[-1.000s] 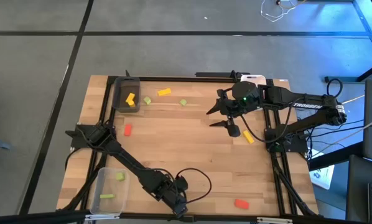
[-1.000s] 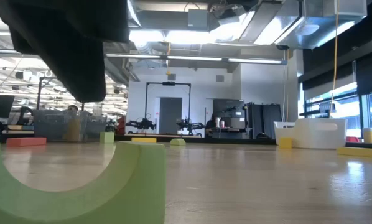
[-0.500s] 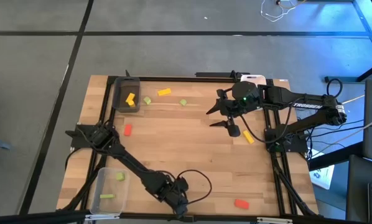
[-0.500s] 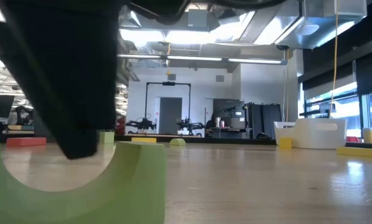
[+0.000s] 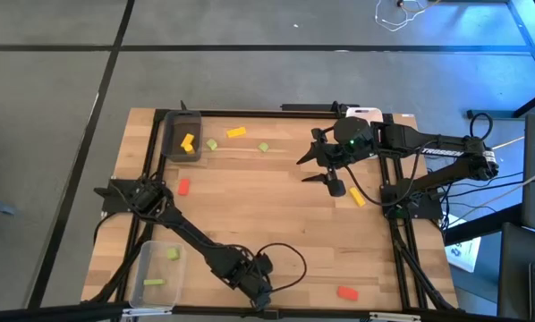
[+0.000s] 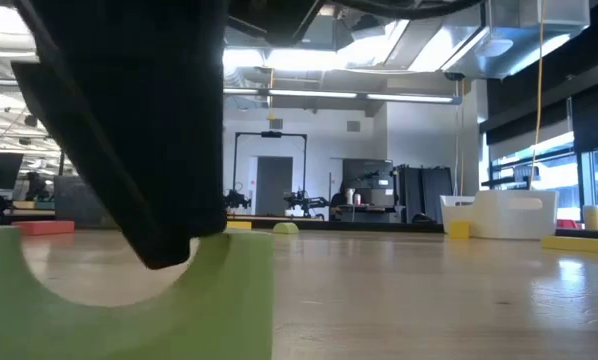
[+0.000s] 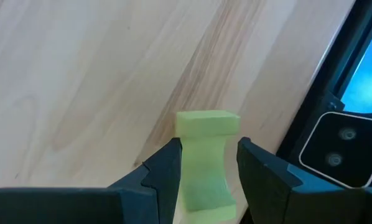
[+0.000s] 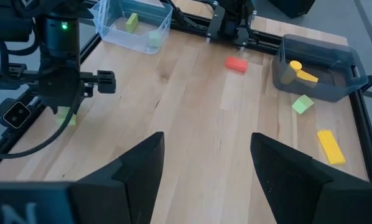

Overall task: Sort & place blocks by color
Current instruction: Put the green block into the transparent bin

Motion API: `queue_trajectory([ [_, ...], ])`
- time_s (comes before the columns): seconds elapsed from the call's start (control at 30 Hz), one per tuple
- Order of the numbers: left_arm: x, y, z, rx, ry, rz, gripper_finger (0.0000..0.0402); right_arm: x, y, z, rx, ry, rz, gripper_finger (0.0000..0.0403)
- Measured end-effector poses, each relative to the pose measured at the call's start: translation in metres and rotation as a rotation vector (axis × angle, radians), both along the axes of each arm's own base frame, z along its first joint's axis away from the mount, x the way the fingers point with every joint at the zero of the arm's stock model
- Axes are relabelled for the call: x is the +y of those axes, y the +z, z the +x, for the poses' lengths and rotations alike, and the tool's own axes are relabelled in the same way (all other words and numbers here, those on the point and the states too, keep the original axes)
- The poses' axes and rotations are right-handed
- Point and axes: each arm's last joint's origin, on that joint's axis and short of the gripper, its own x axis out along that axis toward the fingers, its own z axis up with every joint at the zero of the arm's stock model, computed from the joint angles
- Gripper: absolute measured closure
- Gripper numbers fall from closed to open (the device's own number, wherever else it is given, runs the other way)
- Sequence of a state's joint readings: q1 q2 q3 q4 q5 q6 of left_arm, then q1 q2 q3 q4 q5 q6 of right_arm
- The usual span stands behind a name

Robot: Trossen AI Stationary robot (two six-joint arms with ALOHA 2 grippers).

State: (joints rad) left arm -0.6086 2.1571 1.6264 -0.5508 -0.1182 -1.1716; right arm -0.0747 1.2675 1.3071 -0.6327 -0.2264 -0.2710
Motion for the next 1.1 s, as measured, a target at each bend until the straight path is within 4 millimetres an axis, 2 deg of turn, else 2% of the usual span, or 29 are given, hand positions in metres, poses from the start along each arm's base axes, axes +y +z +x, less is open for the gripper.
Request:
queue_trajectory([
  [0.47, -0.002, 0.002, 0.003, -0.041, -0.054, -0.007, 0.0257, 0.0, 0.0, 0.0, 0.001, 0.002, 0.001, 0.0163],
  [1.1, -0.006, -0.027, 0.009, -0.043, -0.136, 0.08, 0.0257, 0.0, 0.0, 0.0, 0.001, 0.003, -0.002, 0.0163],
])
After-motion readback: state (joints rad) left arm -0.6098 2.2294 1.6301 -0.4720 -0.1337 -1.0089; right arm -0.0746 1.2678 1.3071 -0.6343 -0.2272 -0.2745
